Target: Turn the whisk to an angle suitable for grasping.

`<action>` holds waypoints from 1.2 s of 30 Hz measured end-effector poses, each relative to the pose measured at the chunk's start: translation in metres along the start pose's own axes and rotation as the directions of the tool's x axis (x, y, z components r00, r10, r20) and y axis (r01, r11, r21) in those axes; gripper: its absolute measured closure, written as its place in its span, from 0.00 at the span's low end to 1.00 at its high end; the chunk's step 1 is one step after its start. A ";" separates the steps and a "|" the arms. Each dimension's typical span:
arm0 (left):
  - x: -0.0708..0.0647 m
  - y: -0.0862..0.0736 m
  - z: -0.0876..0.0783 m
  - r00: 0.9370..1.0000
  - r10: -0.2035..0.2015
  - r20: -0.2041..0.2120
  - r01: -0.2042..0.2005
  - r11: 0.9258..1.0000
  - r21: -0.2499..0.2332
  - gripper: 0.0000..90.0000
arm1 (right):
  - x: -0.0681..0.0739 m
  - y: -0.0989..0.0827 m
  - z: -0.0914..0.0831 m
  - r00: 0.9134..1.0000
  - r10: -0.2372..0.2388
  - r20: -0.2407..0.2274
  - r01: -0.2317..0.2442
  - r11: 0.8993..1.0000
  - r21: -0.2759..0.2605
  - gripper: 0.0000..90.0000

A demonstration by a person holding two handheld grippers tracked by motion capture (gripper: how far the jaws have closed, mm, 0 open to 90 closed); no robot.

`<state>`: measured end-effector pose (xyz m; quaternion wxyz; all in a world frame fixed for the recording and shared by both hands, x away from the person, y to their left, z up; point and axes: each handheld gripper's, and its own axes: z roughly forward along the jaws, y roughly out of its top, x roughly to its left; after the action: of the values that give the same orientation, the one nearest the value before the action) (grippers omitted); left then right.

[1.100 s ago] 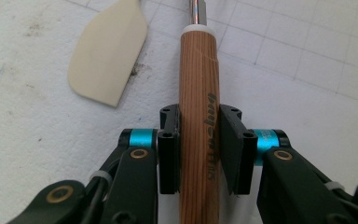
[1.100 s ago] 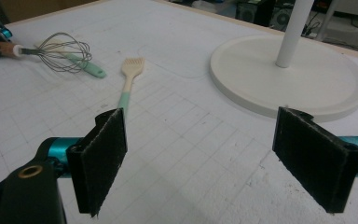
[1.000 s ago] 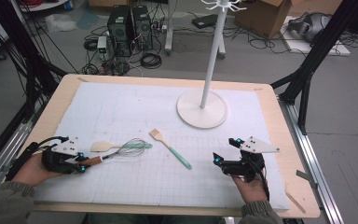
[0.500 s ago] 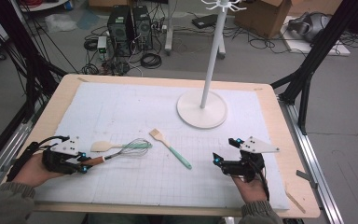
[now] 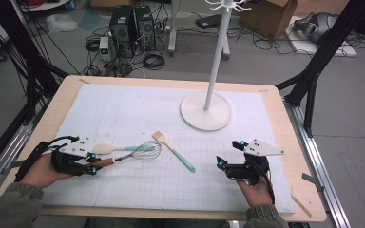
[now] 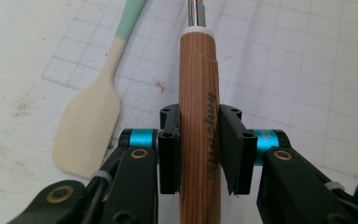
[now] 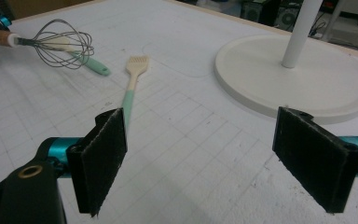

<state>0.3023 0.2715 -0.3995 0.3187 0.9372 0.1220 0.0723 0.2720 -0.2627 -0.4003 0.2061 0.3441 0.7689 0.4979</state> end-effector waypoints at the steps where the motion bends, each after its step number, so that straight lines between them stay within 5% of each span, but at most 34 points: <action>1: 0.000 0.001 0.001 1.000 0.000 -0.001 0.000 1.000 -0.002 0.78 | 0.000 0.000 0.000 1.000 -0.002 0.000 0.002 1.000 0.000 0.18; 16: 0.000 0.015 0.008 1.000 0.001 0.017 -0.002 1.000 0.011 0.78 | 0.001 0.000 0.001 1.000 -0.010 -0.014 0.010 1.000 0.005 0.18; 36: 0.001 0.022 0.010 0.999 -0.015 0.032 0.017 0.999 -0.050 0.78 | 0.001 0.001 0.004 1.000 -0.013 -0.022 0.014 1.000 0.010 0.18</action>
<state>0.3094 0.2491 -0.3934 0.3444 0.9290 0.1226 0.0579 0.2742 -0.2597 -0.4009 0.1992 0.3344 0.7759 0.4966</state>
